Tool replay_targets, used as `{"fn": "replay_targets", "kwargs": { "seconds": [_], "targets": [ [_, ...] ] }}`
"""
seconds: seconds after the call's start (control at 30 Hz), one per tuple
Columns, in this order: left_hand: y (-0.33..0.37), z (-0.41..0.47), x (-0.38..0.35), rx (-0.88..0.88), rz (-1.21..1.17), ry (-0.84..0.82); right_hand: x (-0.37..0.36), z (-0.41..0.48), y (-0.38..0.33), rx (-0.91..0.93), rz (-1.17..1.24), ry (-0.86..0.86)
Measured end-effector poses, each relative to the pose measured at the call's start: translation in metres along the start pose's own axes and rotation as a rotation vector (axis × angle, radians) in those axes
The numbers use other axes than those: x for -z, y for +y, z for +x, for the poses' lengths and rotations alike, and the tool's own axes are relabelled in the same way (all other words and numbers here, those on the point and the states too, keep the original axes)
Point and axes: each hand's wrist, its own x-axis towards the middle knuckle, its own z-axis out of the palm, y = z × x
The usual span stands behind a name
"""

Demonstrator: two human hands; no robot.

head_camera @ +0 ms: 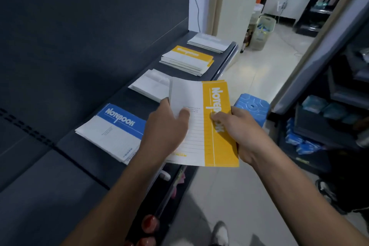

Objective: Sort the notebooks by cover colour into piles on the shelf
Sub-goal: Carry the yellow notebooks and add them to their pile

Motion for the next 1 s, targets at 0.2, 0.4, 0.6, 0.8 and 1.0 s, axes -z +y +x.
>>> {"fn": "replay_targets", "kwargs": {
  "seconds": [0.2, 0.4, 0.6, 0.8, 1.0],
  "targets": [
    [0.033, 0.045, -0.031, 0.124, -0.013, 0.072, 0.039, 0.077, -0.025, 0.035, -0.085, -0.142],
    [0.054, 0.096, -0.053, 0.234, -0.021, 0.145, 0.055, 0.140, -0.054, 0.029, -0.109, -0.250],
    [0.073, 0.173, -0.068, 0.241, 0.004, 0.188, 0.051, 0.225, -0.099, 0.036, -0.194, -0.241],
    [0.092, 0.260, -0.082, 0.250, 0.017, 0.193, 0.049, 0.314, -0.138, 0.054, -0.260, -0.261],
    [0.096, 0.316, -0.088, 0.353, 0.040, 0.266, 0.041, 0.380, -0.175, 0.130, -0.376, -0.373]
  ]
}}
